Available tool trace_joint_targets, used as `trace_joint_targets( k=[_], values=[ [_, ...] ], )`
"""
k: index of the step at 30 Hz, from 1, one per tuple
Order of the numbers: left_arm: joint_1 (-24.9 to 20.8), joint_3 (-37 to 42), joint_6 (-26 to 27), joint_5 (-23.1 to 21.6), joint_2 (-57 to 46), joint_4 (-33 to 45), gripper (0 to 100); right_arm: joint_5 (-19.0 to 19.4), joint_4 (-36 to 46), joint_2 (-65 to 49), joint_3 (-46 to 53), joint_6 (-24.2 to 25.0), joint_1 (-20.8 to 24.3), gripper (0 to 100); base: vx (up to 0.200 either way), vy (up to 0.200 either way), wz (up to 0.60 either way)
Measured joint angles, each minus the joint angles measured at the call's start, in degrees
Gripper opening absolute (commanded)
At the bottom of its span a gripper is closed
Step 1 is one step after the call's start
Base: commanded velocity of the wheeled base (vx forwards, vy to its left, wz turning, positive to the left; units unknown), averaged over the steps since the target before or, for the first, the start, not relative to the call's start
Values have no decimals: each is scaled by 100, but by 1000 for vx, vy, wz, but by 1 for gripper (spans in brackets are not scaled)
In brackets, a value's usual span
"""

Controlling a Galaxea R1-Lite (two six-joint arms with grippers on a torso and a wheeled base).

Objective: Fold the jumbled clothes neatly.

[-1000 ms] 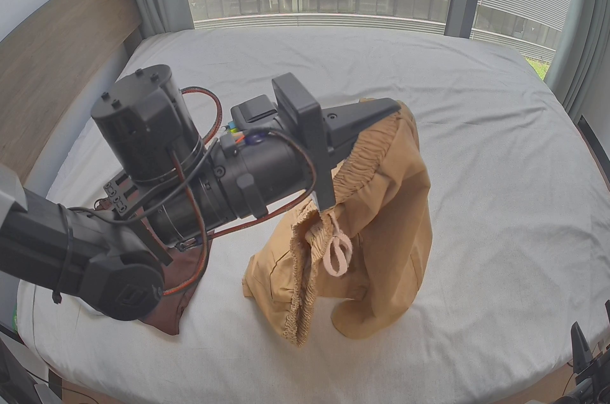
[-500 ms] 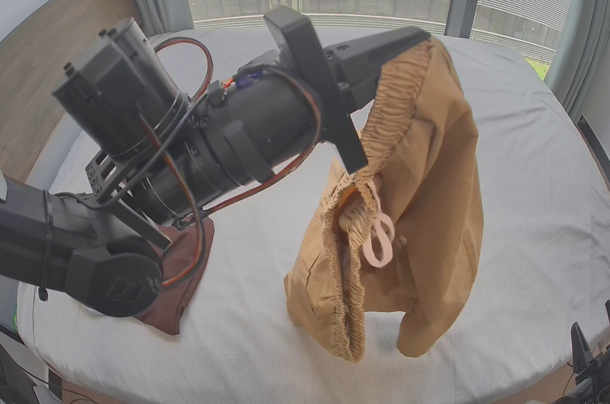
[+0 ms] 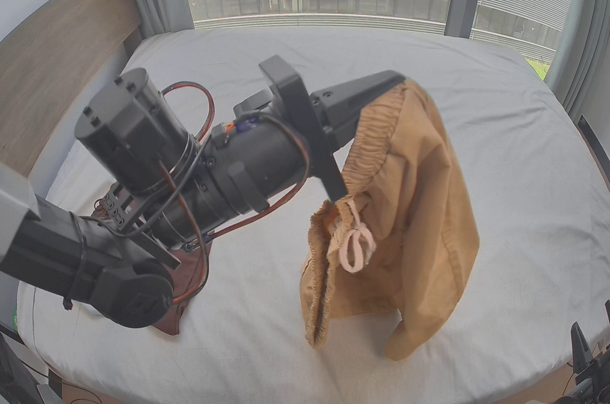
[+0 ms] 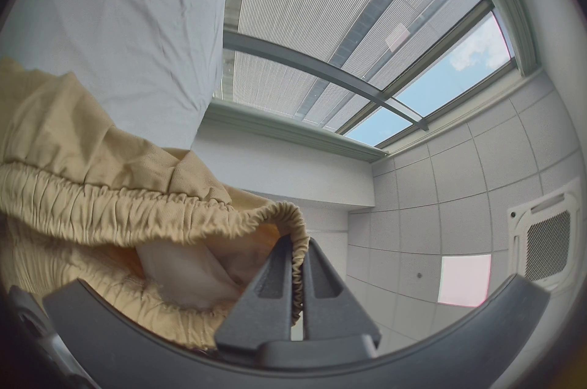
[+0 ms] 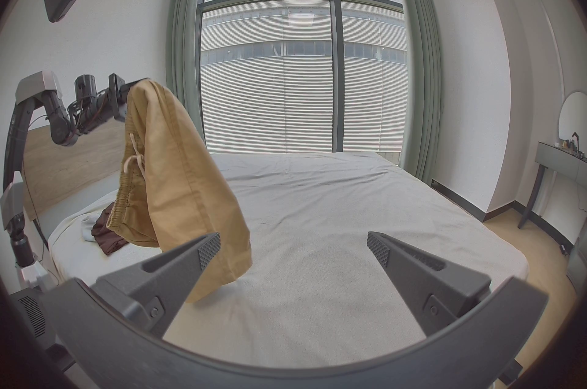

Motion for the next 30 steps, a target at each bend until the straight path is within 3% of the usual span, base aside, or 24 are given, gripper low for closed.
trace_joint_targets(
  k=[6, 12, 18, 22, 30],
  values=[
    [317, 588, 1169, 95, 99, -182, 0, 2, 0, 0, 0, 0, 5, 100, 0, 0, 0],
    [640, 1186, 2460, 555, 165, -267, 0, 2, 0, 0, 0, -1, 0, 100, 0, 0, 0],
    [1261, 1630, 2740, 623, 212, -450, 0, 2, 0, 0, 0, 0, 0, 100, 0, 0, 0],
    [1630, 1875, 3202, 495, 218, -502, 0, -2, 0, 0, 0, -1, 0, 100, 0, 0, 0],
    [2242, 2666, 3945, -244, 236, -872, 0, 0, 0, 0, 0, 0, 0, 100, 0, 0, 0]
  ],
)
